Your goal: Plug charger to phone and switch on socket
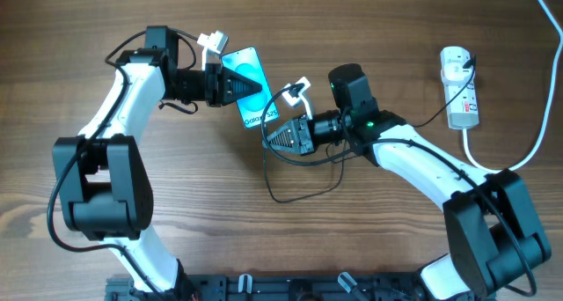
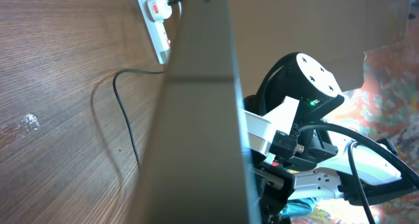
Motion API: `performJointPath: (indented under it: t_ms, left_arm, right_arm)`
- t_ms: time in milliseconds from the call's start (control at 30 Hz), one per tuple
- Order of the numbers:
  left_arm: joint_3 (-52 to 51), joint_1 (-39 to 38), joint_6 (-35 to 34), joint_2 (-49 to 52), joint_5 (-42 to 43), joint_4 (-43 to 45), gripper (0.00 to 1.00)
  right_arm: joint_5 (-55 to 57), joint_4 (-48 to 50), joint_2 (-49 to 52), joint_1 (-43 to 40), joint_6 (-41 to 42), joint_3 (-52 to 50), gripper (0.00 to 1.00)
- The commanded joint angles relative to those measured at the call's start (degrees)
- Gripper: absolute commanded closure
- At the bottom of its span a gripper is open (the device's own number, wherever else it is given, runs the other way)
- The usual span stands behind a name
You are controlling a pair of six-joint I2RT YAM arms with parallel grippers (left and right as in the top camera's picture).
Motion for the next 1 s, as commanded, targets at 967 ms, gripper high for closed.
performJointPath:
  t_ms: [967]
  left_arm:
    - [-0.2, -2.3, 0.7, -1.4, 2.0, -0.1, 0.96]
  right_arm:
    - [-7.1, 0.3, -0.7, -6.6, 1.2, 0.3, 0.96]
